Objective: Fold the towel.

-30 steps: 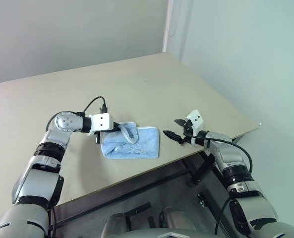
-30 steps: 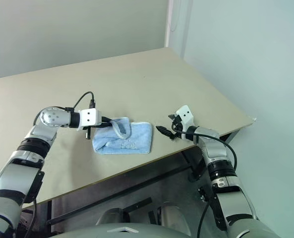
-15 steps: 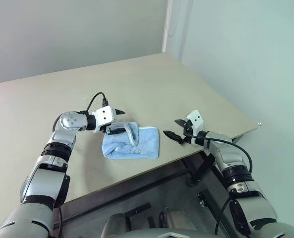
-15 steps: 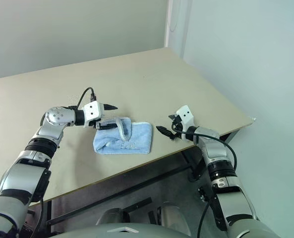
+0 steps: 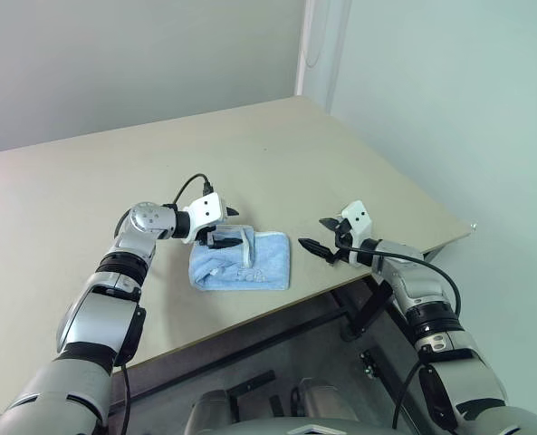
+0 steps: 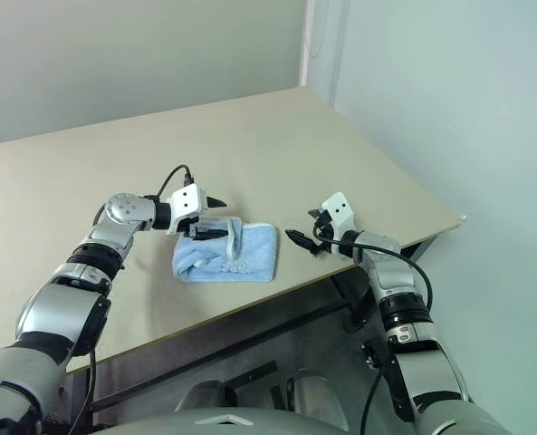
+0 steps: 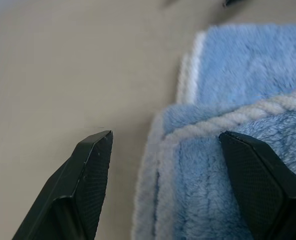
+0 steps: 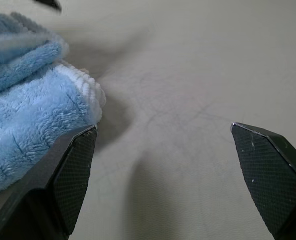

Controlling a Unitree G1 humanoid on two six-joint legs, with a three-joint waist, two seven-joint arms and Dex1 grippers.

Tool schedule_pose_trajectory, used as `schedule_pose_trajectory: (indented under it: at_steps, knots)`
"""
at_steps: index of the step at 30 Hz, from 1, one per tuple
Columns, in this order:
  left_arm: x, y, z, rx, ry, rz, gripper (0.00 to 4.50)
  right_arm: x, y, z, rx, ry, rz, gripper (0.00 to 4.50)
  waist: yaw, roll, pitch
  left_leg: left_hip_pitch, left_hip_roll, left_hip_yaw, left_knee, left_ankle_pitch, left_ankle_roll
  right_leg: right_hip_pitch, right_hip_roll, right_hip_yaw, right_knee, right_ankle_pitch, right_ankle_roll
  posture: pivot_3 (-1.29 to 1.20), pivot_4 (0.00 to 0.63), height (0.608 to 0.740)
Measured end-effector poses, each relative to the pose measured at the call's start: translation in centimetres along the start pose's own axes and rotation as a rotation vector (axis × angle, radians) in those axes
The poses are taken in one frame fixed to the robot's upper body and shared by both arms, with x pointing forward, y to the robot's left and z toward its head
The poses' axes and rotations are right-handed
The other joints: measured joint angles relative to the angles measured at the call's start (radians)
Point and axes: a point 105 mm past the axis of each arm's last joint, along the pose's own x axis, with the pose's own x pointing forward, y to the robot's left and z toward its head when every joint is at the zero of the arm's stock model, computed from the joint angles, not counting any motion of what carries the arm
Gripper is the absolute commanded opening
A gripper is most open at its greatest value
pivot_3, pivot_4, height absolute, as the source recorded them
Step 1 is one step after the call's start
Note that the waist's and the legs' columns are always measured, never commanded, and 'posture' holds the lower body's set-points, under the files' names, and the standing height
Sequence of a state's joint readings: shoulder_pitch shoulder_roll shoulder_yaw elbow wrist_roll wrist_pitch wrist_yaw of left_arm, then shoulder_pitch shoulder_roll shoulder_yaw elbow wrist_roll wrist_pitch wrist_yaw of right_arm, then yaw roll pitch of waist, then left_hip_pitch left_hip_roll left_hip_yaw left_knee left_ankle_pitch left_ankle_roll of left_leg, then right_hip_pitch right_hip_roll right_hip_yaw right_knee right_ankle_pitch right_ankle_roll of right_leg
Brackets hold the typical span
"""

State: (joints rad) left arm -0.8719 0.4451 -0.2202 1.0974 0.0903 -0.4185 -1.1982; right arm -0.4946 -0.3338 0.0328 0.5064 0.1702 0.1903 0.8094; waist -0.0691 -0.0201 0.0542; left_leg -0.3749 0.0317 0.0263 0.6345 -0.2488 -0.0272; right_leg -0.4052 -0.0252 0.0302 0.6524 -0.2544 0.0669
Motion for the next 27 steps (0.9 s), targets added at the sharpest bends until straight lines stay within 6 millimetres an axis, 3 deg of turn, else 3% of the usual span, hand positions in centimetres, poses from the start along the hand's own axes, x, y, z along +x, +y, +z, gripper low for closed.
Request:
schedule_pose_trajectory:
  at_steps: [4,7,15,27]
  knots:
    - [0.0,-0.7,-0.2,-0.015,0.011,-0.066,3.6,0.0,-0.1,0.0,0.0,0.002,-0.002,4.5,0.001,0.0,0.0,0.0,0.0,0.0,0.0,0.0,0.0,0.0,0.0,0.0,0.0,0.0,0.0,0.0,0.0,0.74]
    - [0.3,-0.5,0.0,-0.008,0.002,-0.046,3.06,-0.2,-0.2,-0.1,-0.002,0.005,-0.009,4.5,0.002,0.0,0.0,0.0,0.0,0.0,0.0,0.0,0.0,0.0,0.0,0.0,0.0,0.0,0.0,0.0,0.0,0.74]
    - [0.0,0.4,0.8,0.017,-0.041,0.018,0.07,-0.4,-0.4,-0.2,-0.006,0.011,-0.018,4.5,0.001,0.0,0.0,0.0,0.0,0.0,0.0,0.0,0.0,0.0,0.0,0.0,0.0,0.0,0.0,0.0,0.0,0.74]
    - [-1.1,0.3,0.7,-0.009,-0.088,0.016,0.03,-0.4,-0.5,-0.3,-0.013,0.017,-0.02,4.5,0.002,0.0,0.0,0.0,0.0,0.0,0.001,0.0,0.0,0.0,0.0,0.0,0.0,0.0,0.0,0.0,0.0,0.74]
